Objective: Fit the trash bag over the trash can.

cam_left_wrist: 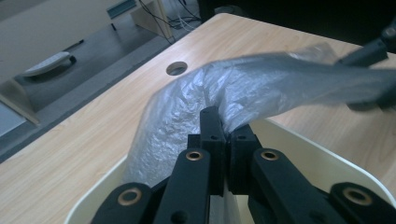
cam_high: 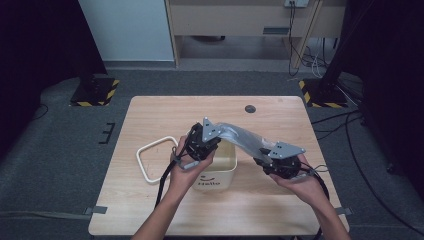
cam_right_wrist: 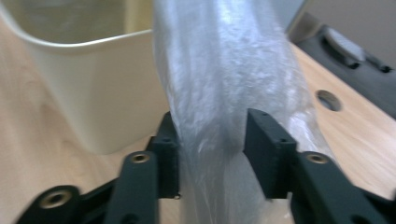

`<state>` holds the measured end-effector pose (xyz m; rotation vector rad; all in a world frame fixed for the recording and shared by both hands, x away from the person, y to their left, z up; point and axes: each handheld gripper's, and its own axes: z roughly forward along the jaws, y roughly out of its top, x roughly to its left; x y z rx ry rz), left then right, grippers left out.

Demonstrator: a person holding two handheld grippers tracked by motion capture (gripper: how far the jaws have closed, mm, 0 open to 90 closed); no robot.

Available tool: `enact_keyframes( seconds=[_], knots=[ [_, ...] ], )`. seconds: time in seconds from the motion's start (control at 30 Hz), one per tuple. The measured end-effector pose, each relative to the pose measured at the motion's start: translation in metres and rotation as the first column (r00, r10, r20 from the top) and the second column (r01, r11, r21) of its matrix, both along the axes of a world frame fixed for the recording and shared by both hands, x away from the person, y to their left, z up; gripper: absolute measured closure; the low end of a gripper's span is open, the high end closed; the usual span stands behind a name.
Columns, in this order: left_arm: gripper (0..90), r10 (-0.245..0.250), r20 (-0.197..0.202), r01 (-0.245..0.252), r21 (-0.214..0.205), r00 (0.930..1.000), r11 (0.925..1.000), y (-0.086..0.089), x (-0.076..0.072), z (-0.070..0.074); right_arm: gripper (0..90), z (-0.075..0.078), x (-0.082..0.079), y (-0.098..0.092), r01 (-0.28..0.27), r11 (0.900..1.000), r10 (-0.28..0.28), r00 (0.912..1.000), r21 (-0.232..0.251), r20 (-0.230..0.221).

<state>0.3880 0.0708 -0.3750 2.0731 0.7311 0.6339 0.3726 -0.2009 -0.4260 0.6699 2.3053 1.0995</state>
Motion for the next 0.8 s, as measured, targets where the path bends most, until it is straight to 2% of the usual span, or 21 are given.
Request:
enact_keyframes(
  seconds=[0.2, 0.47, 0.8],
  knots=[
    [87.7, -0.022, 0.007, 0.022, -0.009, 0.9997, 0.9997, 0.001, -0.009, -0.005, 81.5, 0.015, 0.002, -0.007, 0.055, 0.9980, -0.056, 0.9974, 0.033, 0.046],
    [88.1, -0.046, -0.008, 0.046, 0.003, 0.9989, 0.9989, -0.002, -0.016, -0.013, 86.4, 0.032, 0.002, -0.011, 0.072, 0.9950, -0.078, 0.9932, 0.070, 0.086],
    [87.1, -0.062, -0.035, 0.064, 0.060, 0.9974, 0.9961, -0.005, -0.017, -0.026, 87.9, 0.054, 0.005, 0.003, 0.048, 0.9950, -0.058, 0.9912, 0.088, 0.119]
  ],
)
